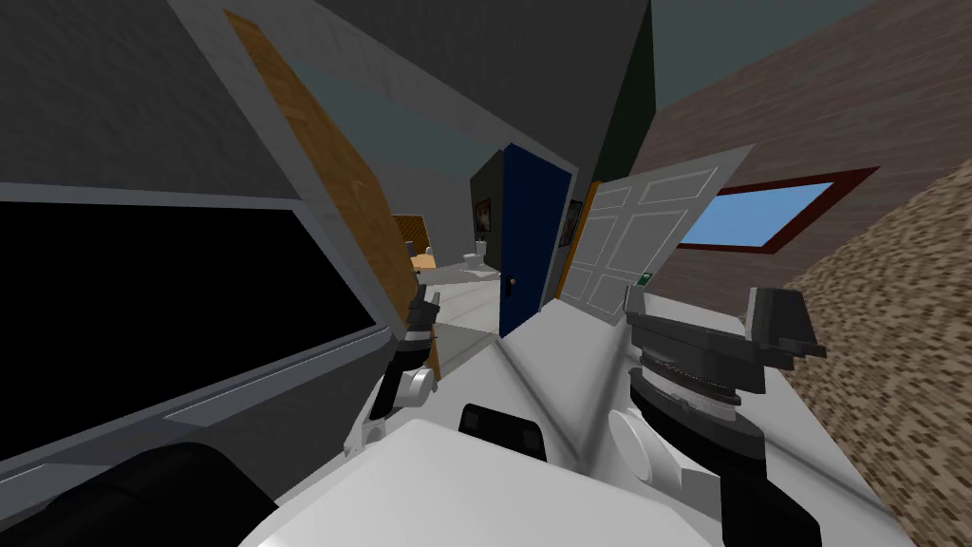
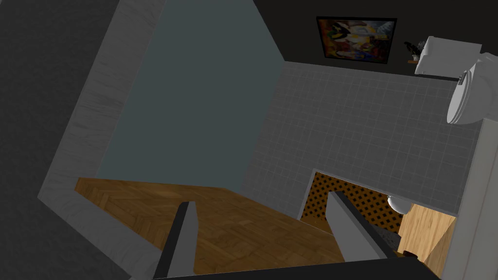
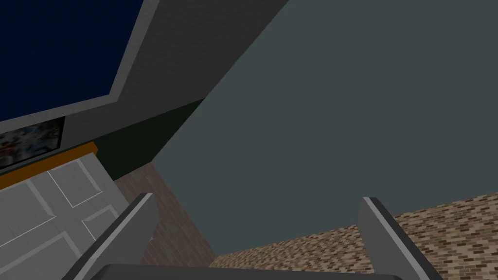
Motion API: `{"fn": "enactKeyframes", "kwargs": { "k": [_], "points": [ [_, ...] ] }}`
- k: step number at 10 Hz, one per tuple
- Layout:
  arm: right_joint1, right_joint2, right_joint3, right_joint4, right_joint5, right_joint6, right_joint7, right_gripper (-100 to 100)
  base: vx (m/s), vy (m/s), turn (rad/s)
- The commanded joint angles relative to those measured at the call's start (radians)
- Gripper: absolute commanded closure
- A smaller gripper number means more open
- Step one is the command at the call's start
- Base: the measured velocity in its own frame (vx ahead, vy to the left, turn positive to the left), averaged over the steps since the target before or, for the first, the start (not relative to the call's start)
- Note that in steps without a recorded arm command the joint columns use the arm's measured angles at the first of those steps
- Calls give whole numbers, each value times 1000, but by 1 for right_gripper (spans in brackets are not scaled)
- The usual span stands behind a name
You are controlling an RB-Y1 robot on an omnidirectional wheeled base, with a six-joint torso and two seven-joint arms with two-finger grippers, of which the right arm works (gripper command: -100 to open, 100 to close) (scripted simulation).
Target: Push the door open
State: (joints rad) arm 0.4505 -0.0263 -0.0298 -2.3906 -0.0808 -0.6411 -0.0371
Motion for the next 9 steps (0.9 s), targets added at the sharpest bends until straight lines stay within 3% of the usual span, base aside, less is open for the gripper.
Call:
{"fn": "enactKeyframes", "kwargs": {
  "k": [1, 9],
  "points": [
    [-20, -3, 2, 39, 0, 2, 0, -100, 105, -13, 47],
    [-137, -18, 16, 257, -3, 16, 0, -100, 38, -89, 82]
  ]
}}
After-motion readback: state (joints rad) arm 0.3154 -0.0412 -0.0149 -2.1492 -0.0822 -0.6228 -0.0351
